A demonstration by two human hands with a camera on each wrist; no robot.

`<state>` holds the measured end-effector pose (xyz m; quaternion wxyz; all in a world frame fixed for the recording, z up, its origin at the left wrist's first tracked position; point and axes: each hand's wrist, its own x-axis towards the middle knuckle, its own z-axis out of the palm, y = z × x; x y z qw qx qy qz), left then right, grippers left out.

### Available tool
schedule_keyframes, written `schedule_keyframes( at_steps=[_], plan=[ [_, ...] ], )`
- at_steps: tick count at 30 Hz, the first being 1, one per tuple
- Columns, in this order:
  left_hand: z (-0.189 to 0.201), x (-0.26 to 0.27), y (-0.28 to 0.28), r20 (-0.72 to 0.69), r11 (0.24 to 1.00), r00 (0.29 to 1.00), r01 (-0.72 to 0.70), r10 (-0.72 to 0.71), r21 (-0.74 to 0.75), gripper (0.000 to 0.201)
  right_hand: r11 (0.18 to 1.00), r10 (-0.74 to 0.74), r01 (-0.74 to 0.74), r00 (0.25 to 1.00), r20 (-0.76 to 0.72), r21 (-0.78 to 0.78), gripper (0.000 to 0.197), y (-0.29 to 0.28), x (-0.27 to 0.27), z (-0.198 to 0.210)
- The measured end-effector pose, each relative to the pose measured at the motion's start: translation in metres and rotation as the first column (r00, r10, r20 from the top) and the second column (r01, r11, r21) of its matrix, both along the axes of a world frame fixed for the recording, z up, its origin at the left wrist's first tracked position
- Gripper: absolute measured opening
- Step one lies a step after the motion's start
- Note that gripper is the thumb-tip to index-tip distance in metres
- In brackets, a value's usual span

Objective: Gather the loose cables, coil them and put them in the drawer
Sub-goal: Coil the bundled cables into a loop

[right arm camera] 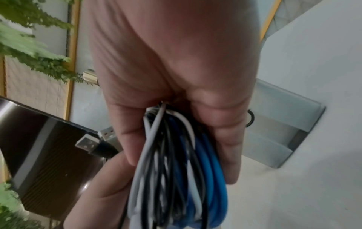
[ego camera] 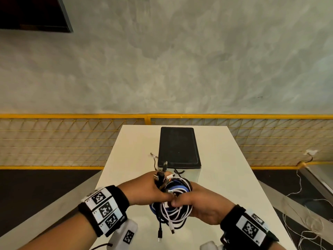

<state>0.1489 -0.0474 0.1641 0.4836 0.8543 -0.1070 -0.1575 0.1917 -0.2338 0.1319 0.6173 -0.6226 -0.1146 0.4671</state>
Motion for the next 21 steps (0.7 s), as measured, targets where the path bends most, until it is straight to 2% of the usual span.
schedule_keyframes(
  at_steps=[3, 6, 7, 8, 10, 11, 12, 14, 15, 17, 18, 21],
  plan=[
    [-0.010, -0.002, -0.006, 0.115, 0.999, 0.993, -0.030, 0.027, 0.025, 0.028, 0.997, -0.039, 0.039, 0.999, 0.000, -0.061, 0.050, -0.001, -0.001, -0.007],
    [-0.017, -0.003, -0.010, 0.164, 0.996, 0.983, -0.076, 0.084, -0.049, 0.039, 0.994, -0.054, 0.055, 0.998, 0.011, -0.099, 0.048, -0.002, 0.000, -0.007],
    [-0.019, -0.002, -0.011, 0.234, 0.994, 0.967, -0.107, 0.099, 0.022, 0.042, 0.992, -0.052, 0.053, 0.999, 0.015, -0.111, 0.047, -0.003, 0.001, -0.006],
    [-0.021, -0.001, -0.010, 0.342, 0.973, 0.935, -0.162, 0.098, 0.163, 0.044, 0.991, -0.048, 0.050, 0.999, 0.019, -0.125, 0.047, -0.003, 0.002, -0.006],
    [-0.026, 0.002, -0.005, 0.533, 0.865, 0.845, -0.239, -0.038, 0.440, 0.035, 0.987, -0.040, 0.045, 0.999, 0.036, -0.156, 0.047, -0.002, 0.005, -0.006],
    [-0.027, 0.003, -0.003, 0.544, 0.844, 0.833, -0.216, -0.102, 0.490, 0.033, 0.984, -0.034, 0.041, 0.999, 0.042, -0.171, 0.047, -0.002, 0.005, -0.005],
    [-0.029, 0.005, 0.000, 0.519, 0.869, 0.845, -0.158, -0.126, 0.469, 0.038, 0.983, -0.025, 0.034, 0.999, 0.049, -0.183, 0.046, -0.001, 0.005, -0.004],
    [-0.032, 0.009, 0.004, 0.404, 0.932, 0.906, -0.032, -0.126, 0.360, 0.066, 0.981, -0.005, 0.018, 0.998, 0.070, -0.193, 0.044, 0.001, 0.006, -0.003],
    [-0.031, 0.010, 0.002, 0.370, 0.939, 0.918, 0.007, -0.142, 0.344, 0.068, 0.980, 0.002, 0.016, 0.996, 0.088, -0.197, 0.043, 0.001, 0.007, -0.001],
    [-0.031, 0.012, -0.002, 0.360, 0.966, 0.930, -0.025, -0.072, 0.258, 0.035, 0.978, -0.005, 0.035, 0.989, 0.147, -0.206, 0.042, 0.002, 0.010, 0.003],
    [-0.030, 0.011, -0.004, 0.335, 0.982, 0.942, -0.073, 0.011, 0.173, 0.027, 0.978, -0.022, 0.060, 0.982, 0.186, -0.200, 0.042, 0.004, 0.012, 0.005],
    [-0.030, 0.013, -0.008, 0.258, 0.984, 0.951, -0.175, 0.169, 0.002, 0.021, 0.979, -0.101, 0.142, 0.961, 0.258, -0.144, 0.045, 0.010, 0.018, 0.010]
  ],
)
